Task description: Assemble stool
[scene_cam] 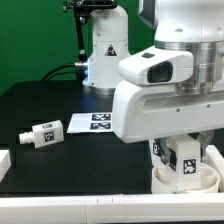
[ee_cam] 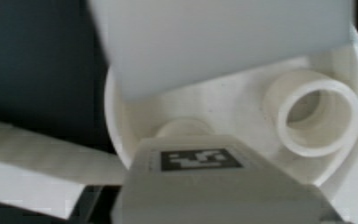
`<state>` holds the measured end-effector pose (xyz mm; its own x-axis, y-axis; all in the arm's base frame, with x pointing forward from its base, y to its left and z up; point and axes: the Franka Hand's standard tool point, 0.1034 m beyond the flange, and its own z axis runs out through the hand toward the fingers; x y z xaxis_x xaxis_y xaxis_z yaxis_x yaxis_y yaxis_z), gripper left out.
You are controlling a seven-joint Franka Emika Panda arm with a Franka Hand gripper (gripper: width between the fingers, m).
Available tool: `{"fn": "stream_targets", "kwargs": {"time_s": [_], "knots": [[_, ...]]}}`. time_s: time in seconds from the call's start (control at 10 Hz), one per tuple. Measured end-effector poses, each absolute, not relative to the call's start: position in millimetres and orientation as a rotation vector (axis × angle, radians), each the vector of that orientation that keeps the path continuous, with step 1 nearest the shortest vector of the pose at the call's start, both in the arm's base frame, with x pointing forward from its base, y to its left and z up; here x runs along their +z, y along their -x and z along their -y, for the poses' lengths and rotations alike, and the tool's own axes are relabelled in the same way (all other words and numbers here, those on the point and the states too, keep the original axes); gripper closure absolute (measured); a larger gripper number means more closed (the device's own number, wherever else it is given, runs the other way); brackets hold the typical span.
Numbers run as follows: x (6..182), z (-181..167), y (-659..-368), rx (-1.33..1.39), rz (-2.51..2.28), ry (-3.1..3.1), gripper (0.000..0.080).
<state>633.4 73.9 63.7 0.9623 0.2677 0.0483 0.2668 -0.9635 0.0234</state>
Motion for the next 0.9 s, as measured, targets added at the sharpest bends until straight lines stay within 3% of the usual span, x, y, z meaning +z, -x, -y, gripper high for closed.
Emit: {"fn": "stream_targets", "kwargs": {"time_s": [0.3, 0.7, 0.9], "knots": [[61.5, -71.8, -634.4, 0.157, 0.450, -3.156, 0.0468], [61.7, -73.3, -634.9, 0.149, 0.774, -3.098, 0.0466], [65.7, -76.1, -637.9, 0.136, 1.220, -2.979, 0.0466]]}}
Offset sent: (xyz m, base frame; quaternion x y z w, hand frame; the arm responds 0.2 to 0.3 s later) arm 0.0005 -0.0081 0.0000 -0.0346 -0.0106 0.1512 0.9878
